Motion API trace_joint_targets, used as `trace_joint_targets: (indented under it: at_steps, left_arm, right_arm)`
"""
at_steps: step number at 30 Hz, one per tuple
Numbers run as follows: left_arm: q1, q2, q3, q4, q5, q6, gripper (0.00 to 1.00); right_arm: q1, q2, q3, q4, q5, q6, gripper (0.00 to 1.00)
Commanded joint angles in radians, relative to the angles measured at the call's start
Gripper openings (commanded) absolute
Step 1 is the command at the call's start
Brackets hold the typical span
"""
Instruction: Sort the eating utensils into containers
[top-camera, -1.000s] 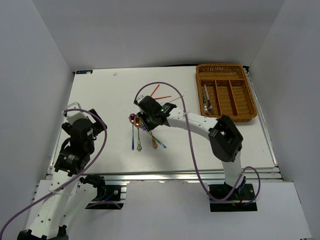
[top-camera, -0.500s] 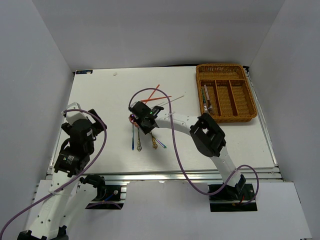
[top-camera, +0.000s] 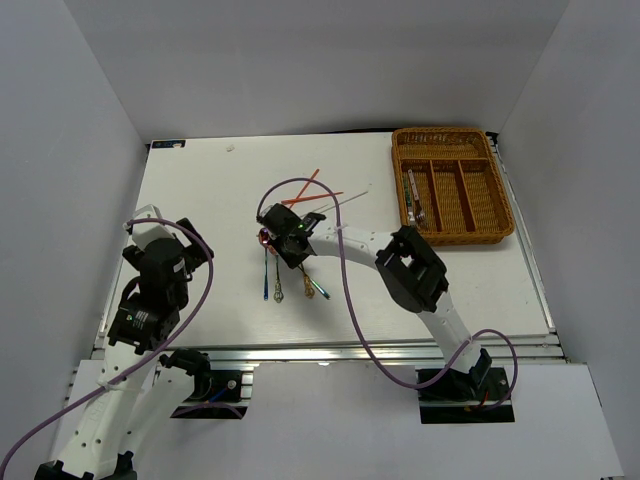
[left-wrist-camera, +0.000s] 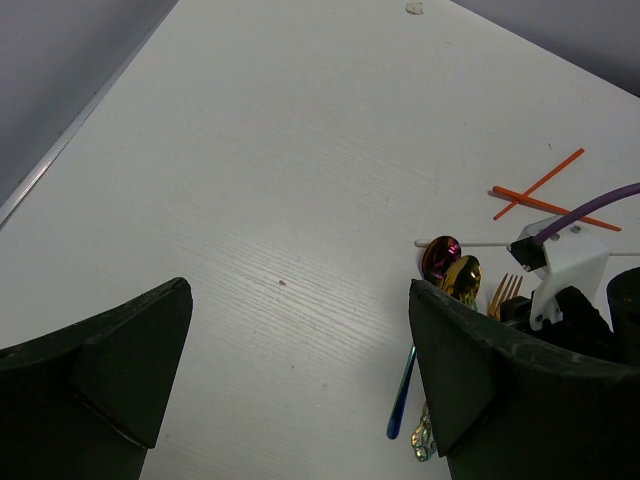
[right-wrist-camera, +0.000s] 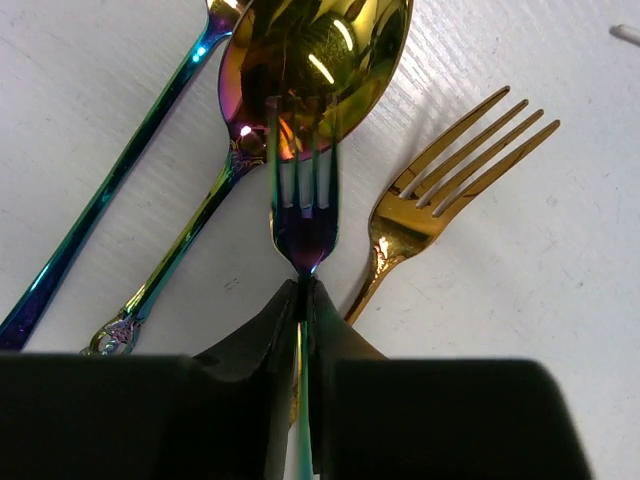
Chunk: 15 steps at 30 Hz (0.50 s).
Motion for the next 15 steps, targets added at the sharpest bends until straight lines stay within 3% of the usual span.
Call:
trace_joint_targets:
  at_steps: [1,3,10,15]
  left_arm:
    - [-0.005,-0.004,0.000,0.016,0.000,0.001,0.98]
    - [-0.003,-0.004,-0.002,0.016,0.001,0.001,0.98]
    - [-0.005,-0.007,0.000,0.016,0.000,0.001,0.98]
    - [-0.003,-0.010,-0.002,0.019,0.004,0.001,0.98]
  right_arm:
    - [-0.004,0.008,-0.004,-0.003,-0.036,0.005,0.07]
    - [-0.004,-0.018,-0.015,0.001,-0.067,0.016,0.00]
    - [-0.033,-0.251,-0.033,0.018,-0.154,0.045,0.00]
    - [-0.145,-0.344,-0.075,-0.017,-0.165,0.009,0.00]
